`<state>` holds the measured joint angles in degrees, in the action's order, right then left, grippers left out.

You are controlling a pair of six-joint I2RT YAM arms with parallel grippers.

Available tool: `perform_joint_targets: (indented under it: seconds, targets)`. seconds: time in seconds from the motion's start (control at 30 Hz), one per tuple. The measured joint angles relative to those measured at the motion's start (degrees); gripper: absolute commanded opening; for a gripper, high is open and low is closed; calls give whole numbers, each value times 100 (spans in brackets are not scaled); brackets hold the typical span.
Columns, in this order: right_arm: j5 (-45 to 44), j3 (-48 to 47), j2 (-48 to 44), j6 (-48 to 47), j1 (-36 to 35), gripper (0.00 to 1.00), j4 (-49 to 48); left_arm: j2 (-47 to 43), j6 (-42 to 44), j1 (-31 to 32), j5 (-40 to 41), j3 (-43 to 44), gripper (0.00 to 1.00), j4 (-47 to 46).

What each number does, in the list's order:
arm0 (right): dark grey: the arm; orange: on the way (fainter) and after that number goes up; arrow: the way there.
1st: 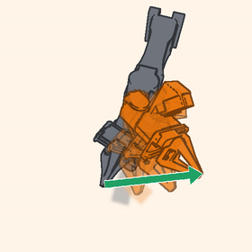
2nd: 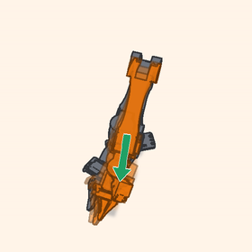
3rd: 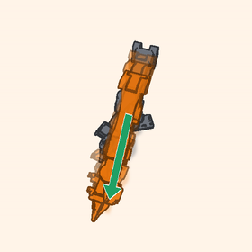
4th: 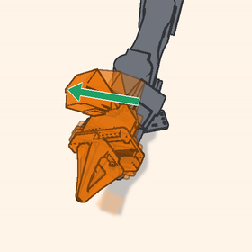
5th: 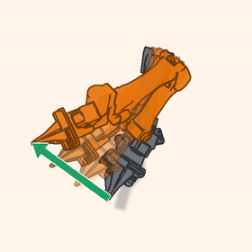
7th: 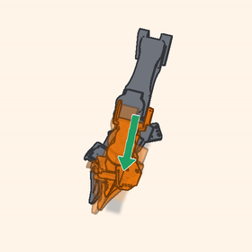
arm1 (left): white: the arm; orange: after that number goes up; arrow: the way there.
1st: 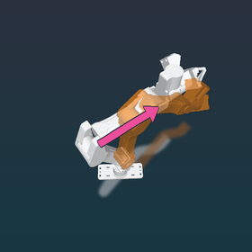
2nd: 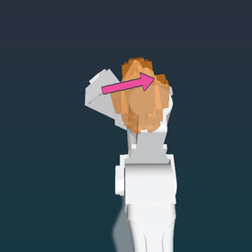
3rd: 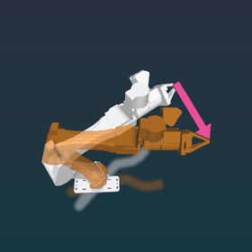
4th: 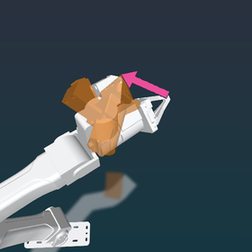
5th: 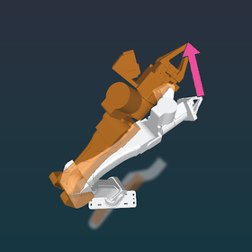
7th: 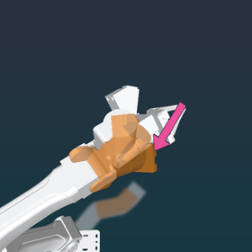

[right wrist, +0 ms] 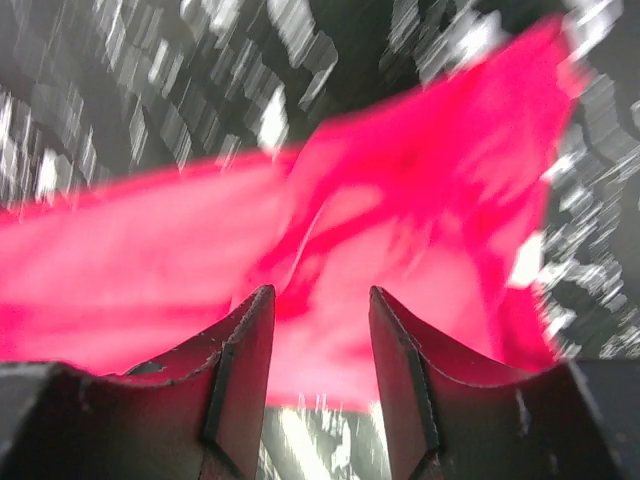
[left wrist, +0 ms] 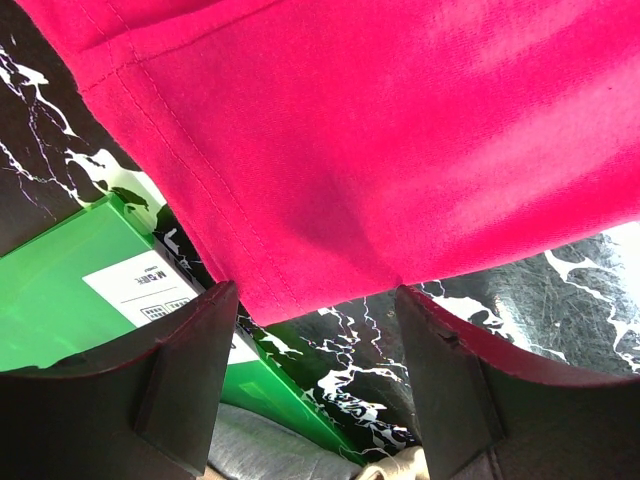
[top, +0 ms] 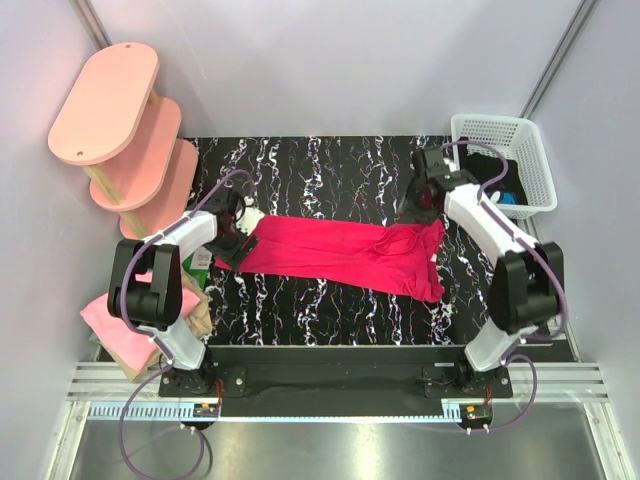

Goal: Fold and stack the t-shirts
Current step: Fold the other side of the tshirt into a rectangle

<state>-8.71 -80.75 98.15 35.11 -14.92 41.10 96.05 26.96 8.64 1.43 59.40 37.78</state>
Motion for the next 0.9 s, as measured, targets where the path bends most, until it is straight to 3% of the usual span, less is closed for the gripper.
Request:
perform_joint_targets:
  seconds: [0.23, 0.63, 0.9]
  targets:
    - [378, 962, -739, -28, -955, 49, 7, 0, -37, 0, -127, 225, 69, 160]
    - [376, 1709, -50, -37, -968, 46, -317, -157, -208, 46, -326, 682, 70, 376]
    - [372, 1744, 221, -39, -968, 45, -457, 0, -409, 590, -474, 750, 70, 466]
